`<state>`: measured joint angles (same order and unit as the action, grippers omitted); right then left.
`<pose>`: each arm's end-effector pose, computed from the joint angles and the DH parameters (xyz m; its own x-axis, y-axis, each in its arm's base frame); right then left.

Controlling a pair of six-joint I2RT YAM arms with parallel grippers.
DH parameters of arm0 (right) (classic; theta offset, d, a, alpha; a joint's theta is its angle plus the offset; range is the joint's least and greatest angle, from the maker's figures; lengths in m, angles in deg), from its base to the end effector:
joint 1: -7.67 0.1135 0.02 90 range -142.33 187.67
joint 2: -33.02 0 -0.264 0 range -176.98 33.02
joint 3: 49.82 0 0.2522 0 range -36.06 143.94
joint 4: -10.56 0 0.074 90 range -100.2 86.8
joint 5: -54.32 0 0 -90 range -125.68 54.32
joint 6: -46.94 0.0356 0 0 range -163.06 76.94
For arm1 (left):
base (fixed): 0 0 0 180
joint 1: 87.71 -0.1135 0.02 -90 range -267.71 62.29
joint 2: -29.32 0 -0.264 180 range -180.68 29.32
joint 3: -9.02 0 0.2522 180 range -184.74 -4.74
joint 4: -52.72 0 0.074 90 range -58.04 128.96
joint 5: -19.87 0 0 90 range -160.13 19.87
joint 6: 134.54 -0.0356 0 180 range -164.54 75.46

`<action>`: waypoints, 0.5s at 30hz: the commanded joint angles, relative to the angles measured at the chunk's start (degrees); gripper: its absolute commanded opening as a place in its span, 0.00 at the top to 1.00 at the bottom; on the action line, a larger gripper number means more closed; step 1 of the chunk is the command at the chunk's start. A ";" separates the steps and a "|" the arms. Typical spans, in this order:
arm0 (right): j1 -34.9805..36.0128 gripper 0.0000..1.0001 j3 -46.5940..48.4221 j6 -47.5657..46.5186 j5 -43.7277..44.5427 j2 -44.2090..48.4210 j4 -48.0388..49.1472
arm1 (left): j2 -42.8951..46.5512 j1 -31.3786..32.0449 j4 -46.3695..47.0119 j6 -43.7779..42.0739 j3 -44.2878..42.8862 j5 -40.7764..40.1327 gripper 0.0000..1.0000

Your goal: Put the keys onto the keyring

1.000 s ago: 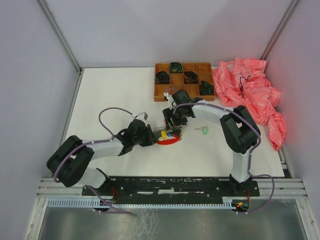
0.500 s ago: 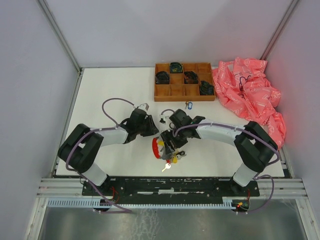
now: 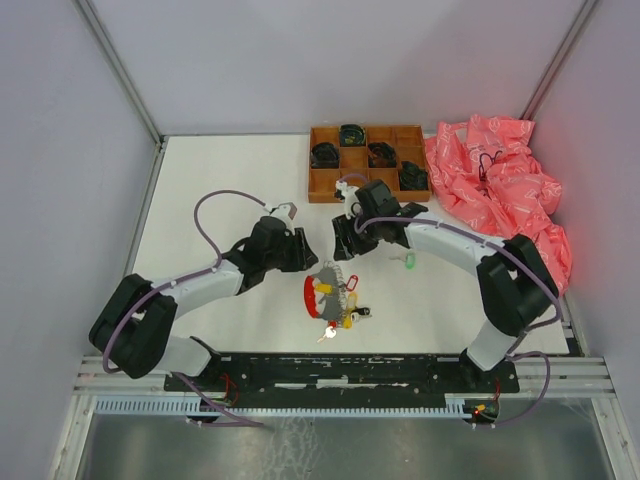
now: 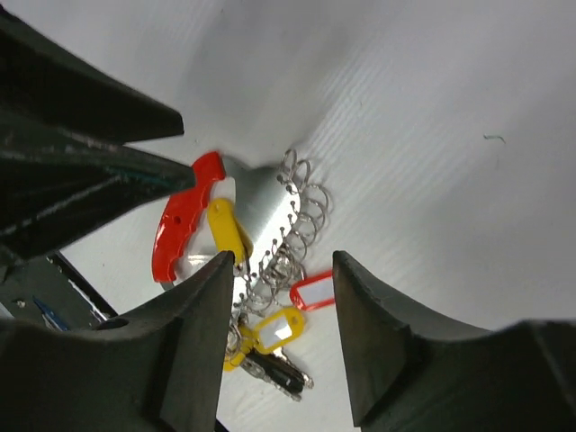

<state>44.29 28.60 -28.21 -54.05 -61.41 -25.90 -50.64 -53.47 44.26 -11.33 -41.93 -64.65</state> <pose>0.2730 0.2169 0.2217 -0.7998 -0.2914 -0.5248 -0.5330 0.7468 0.3977 0.2307 -0.1611 0.1846 -0.7619 -0.1410 -0.6322 0.2456 0.8403 -0.4833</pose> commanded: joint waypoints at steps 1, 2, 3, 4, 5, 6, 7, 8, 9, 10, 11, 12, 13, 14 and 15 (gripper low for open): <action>-0.18 0.47 4.98 4.24 -2.74 -6.88 3.96 | 1.52 0.51 -0.95 -1.73 1.74 1.60 0.54; -0.29 0.50 5.49 5.19 -2.96 -8.11 4.83 | 1.46 0.56 -0.60 -1.50 1.84 1.82 0.54; -0.32 0.52 5.74 6.10 -2.98 -9.15 5.73 | 1.38 0.72 -0.03 -1.22 2.21 2.03 0.54; -0.40 0.54 6.09 6.96 -2.99 -10.10 6.53 | 1.18 0.78 0.58 -0.97 2.43 2.43 0.54; -0.41 0.55 6.33 7.62 -3.11 -10.98 7.16 | 1.00 0.87 1.22 -0.78 2.65 2.52 0.53; -0.41 0.57 6.76 8.07 -3.31 -11.88 7.47 | 0.59 0.87 1.79 -0.56 2.79 2.74 0.53; -0.40 0.58 7.00 8.48 -3.29 -12.59 7.80 | 0.16 0.91 2.16 -0.44 2.78 3.01 0.53; -0.41 0.59 7.05 9.16 -3.10 -13.53 8.31 | -0.37 0.87 2.43 -0.43 2.82 3.31 0.53; -0.41 0.60 7.20 9.49 -2.86 -14.14 8.58 | -0.71 0.97 2.76 -0.43 2.77 3.46 0.53; -0.37 0.62 7.44 9.79 -2.94 -14.64 8.55 | -0.94 1.04 2.97 -0.47 2.82 3.56 0.53; -0.40 0.63 7.61 10.01 -3.20 -15.12 8.59 | -1.18 1.05 3.23 -0.54 2.89 3.54 0.53; -0.41 0.63 7.60 10.39 -3.28 -15.50 8.78 | -1.26 1.01 3.44 -0.52 2.94 3.53 0.53; -0.37 0.64 7.52 10.64 -3.19 -15.86 8.99 | -1.39 1.01 3.60 -0.66 2.97 3.56 0.53; -0.40 0.65 7.44 10.98 -3.06 -16.13 9.14 | -1.59 0.99 3.78 -0.78 3.00 3.53 0.53; -0.41 0.66 7.38 11.05 -3.00 -16.40 9.16 | -1.74 1.00 3.90 -0.78 3.00 3.53 0.53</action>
<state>44.22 33.47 -19.31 -56.48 -77.11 -19.80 -51.61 -52.70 44.44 -11.37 -39.05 -62.22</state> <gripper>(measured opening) 0.359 0.463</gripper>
